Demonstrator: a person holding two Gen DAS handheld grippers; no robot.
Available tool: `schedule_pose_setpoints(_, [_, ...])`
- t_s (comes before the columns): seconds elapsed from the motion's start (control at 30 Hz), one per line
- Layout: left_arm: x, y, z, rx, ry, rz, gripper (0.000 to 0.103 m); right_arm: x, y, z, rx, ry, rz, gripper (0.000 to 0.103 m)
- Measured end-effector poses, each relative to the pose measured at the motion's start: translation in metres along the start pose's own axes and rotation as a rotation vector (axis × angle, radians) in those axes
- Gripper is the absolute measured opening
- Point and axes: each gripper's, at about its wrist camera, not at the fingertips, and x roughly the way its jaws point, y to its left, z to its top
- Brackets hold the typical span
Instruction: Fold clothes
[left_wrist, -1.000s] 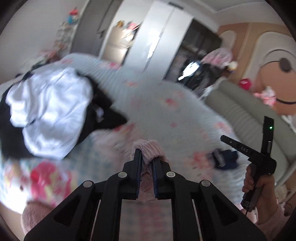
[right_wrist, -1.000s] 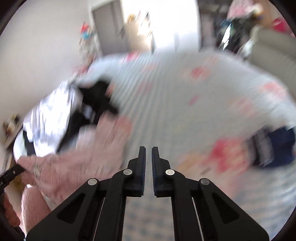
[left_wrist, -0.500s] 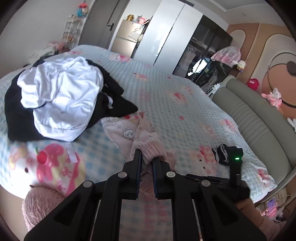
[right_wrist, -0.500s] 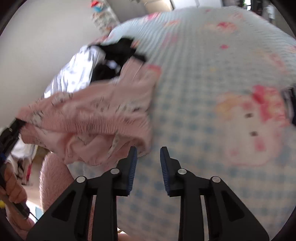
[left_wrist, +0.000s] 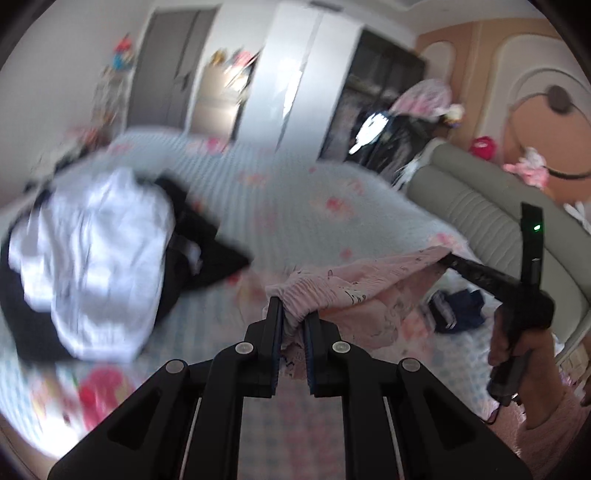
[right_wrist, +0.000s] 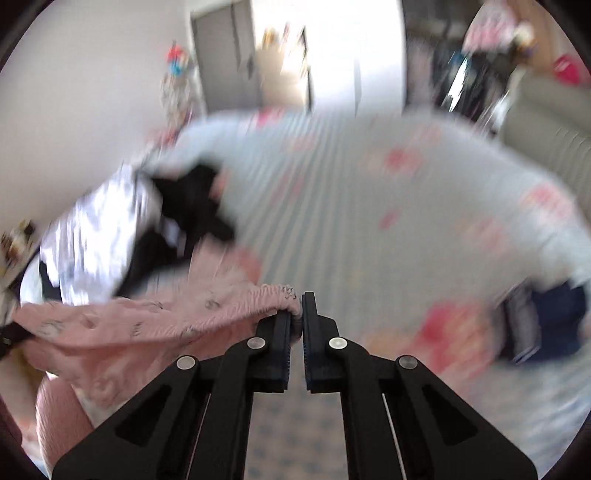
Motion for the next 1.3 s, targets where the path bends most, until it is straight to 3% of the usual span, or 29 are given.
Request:
schedule_pose_setpoints(0.1, [-0.039,-0.048,0.041,0.108,-0.182,-0.052,0.012,-0.076,-0.02,0.042,0.03,-0.182,-0.01,0.004])
schedule_pose_setpoints(0.2, [-0.052,-0.072,0.059,0.128,-0.207,-0.067,0.015,-0.148,-0.036,0.056,0.033,-0.313,-0.022,0.004])
schedule_pose_setpoints(0.3, [-0.014,-0.081,0.061,0.115,-0.099,-0.122,0.015,-0.177,-0.053,0.052,0.039,-0.322,-0.047,0.004])
schedule_pose_setpoints(0.4, [0.072,-0.095,0.072,0.172,0.074,-0.061,0.012,-0.141,-0.07,0.054,0.01,-0.213,-0.159,0.004])
schedule_pose_setpoints(0.47, [0.103,-0.115,0.09,0.239,0.096,-0.023,0.01,-0.115,-0.095,0.06,0.015,-0.131,-0.203,0.004])
schedule_pose_setpoints(0.57, [0.083,-0.148,0.134,0.298,0.0,-0.077,0.01,-0.113,-0.12,0.091,0.05,-0.147,-0.218,0.004])
schedule_pose_setpoints(0.67, [0.035,-0.167,0.159,0.368,-0.141,-0.067,0.01,-0.169,-0.122,0.122,0.049,-0.297,-0.218,0.004])
schedule_pose_setpoints(0.73, [0.014,-0.166,0.155,0.389,-0.195,-0.034,0.012,-0.199,-0.12,0.127,0.061,-0.362,-0.19,0.004])
schedule_pose_setpoints(0.83, [0.001,-0.147,0.125,0.355,-0.173,-0.009,0.012,-0.228,-0.11,0.112,0.085,-0.408,-0.131,0.004])
schedule_pose_setpoints(0.9, [0.0,-0.125,0.089,0.31,-0.11,-0.001,0.012,-0.228,-0.099,0.08,0.088,-0.376,-0.1,0.004])
schedule_pose_setpoints(0.97, [0.018,-0.097,0.034,0.235,0.021,-0.005,0.013,-0.208,-0.093,0.029,0.095,-0.301,-0.089,0.004])
schedule_pose_setpoints(1.07, [0.072,-0.062,-0.05,0.145,0.295,0.01,0.013,-0.139,-0.084,-0.065,0.104,-0.057,-0.134,0.005])
schedule_pose_setpoints(1.1, [0.092,-0.052,-0.079,0.122,0.393,0.019,0.013,-0.109,-0.084,-0.098,0.118,0.065,-0.135,0.005])
schedule_pose_setpoints(1.17, [0.124,-0.041,-0.125,0.166,0.548,0.081,0.013,-0.054,-0.084,-0.159,0.152,0.295,-0.122,0.005])
schedule_pose_setpoints(1.23, [0.133,-0.034,-0.147,0.163,0.617,0.095,0.013,-0.034,-0.084,-0.194,0.197,0.401,-0.12,0.007])
schedule_pose_setpoints(1.3, [0.117,-0.024,-0.142,0.069,0.571,0.02,0.023,-0.036,-0.083,-0.208,0.234,0.418,-0.109,0.011])
